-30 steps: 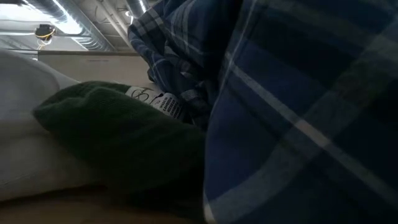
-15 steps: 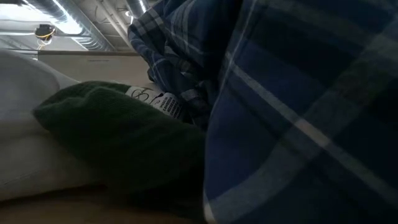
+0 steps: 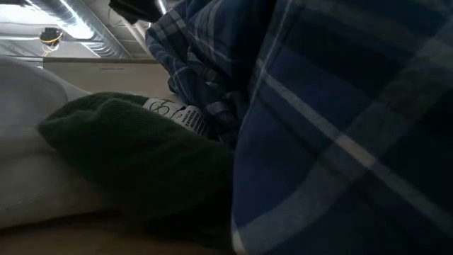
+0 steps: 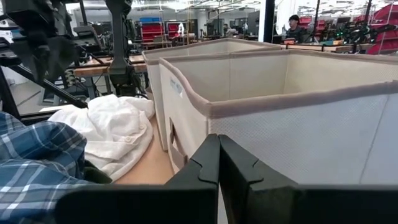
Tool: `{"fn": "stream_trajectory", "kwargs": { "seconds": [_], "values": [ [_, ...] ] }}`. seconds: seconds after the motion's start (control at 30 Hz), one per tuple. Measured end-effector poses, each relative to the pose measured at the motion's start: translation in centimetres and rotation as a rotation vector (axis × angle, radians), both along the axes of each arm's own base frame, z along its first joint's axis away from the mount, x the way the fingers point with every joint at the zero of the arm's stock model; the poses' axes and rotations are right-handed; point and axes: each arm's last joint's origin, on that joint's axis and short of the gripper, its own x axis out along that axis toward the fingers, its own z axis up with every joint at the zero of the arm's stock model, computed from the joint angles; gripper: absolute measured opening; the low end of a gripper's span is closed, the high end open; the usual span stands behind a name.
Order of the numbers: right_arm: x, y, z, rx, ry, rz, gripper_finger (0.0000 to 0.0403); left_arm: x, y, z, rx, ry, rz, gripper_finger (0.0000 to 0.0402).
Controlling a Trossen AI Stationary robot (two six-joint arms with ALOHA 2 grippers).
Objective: Sort clothes
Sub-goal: Put the white polo shirt into the left laundry organizer
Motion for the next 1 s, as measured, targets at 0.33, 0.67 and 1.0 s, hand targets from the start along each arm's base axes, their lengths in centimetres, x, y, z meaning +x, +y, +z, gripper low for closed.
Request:
{"fn": "stream_trajectory", "kwargs": {
  "seconds": [0.33, 0.67, 1.0],
  "values": [
    [0.0, 0.0, 0.1, -0.002, -0.01, 0.004, 0.0005, -0.5, 0.7, 1.0, -0.099, 0.077, 0.101, 0.025],
    [0.0, -0.1, 0.1, -0.001, -0.015, -0.039, 0.0005, -2.2, 0.8, -0.3, -0.17, 0.279, 0.182, 0.0288],
    [0.0, -0.1, 0.0, 0.0, -0.004, -0.04, 0.0005, -2.9, 0.7, -3.2, -0.188, 0.325, 0.239, 0.0285]
  ]
}}
